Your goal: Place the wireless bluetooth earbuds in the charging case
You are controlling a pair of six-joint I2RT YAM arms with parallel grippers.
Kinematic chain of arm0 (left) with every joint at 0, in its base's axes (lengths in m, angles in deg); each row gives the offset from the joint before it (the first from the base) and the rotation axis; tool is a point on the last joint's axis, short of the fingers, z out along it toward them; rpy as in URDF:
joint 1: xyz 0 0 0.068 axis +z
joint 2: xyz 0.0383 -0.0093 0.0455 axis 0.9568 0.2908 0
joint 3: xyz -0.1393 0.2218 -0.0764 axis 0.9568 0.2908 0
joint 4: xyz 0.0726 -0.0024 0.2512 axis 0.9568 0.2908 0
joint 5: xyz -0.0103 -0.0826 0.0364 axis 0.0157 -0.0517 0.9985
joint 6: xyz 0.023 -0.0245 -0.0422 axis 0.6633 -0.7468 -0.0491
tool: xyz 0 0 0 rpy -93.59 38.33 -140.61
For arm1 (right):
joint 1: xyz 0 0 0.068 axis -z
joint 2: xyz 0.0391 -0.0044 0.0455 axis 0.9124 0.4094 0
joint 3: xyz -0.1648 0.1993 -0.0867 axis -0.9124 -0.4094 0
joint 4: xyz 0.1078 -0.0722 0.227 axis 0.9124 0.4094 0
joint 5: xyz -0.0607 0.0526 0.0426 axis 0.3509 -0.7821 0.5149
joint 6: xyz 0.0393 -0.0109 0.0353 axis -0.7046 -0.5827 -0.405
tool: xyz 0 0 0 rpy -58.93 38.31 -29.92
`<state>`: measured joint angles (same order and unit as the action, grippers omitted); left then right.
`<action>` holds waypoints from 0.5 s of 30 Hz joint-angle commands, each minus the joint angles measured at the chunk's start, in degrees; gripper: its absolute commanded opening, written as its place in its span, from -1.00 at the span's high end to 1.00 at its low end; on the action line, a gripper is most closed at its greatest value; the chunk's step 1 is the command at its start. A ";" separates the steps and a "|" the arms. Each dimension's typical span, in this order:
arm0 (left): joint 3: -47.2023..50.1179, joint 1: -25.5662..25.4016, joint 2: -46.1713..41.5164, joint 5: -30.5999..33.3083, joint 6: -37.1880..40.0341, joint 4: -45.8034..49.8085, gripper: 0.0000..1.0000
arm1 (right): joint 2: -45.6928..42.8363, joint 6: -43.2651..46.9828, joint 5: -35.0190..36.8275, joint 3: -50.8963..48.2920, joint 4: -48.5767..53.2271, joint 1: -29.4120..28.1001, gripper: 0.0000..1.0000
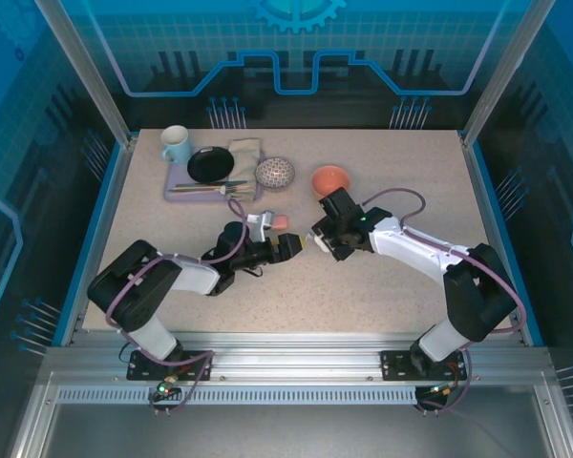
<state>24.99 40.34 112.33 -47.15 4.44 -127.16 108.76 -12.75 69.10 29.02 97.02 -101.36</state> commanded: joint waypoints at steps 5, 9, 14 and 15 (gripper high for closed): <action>-4.61 -2.47 5.47 -0.50 -2.25 -8.77 -0.62 | -1.17 -5.21 -1.84 -1.25 -4.48 1.08 0.01; -7.45 -2.66 7.85 -0.99 -2.66 -9.36 -0.47 | -1.69 -5.79 -2.09 -1.84 -5.14 1.25 0.02; -9.73 -2.75 9.98 -1.07 -2.60 -9.95 -0.35 | -2.56 -6.32 -2.32 -2.66 -5.58 1.52 0.02; -10.04 -2.88 10.57 -0.99 -2.75 -10.27 -0.30 | -2.74 -6.52 -2.35 -2.77 -5.73 1.60 0.02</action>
<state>17.07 37.98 121.49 -47.61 1.81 -134.02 107.97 -17.95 67.31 27.23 91.86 -100.29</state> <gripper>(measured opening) 0.663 0.576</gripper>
